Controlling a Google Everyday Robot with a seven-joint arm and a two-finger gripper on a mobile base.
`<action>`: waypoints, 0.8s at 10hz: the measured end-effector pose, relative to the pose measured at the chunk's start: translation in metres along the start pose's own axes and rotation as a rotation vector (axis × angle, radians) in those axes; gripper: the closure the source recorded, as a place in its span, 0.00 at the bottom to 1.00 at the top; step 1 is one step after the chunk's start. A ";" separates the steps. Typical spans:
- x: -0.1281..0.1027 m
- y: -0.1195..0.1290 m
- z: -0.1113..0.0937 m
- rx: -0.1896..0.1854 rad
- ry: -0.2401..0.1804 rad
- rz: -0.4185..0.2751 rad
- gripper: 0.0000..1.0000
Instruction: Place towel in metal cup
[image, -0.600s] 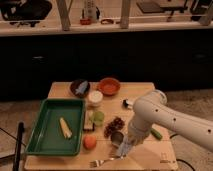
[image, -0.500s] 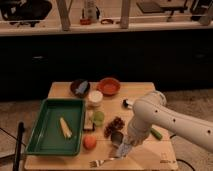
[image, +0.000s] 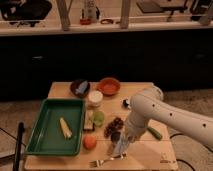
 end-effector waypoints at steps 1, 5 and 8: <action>0.001 -0.002 0.000 0.000 -0.002 -0.011 1.00; 0.000 -0.014 -0.001 0.005 -0.006 -0.062 1.00; -0.003 -0.024 -0.002 0.005 -0.007 -0.102 1.00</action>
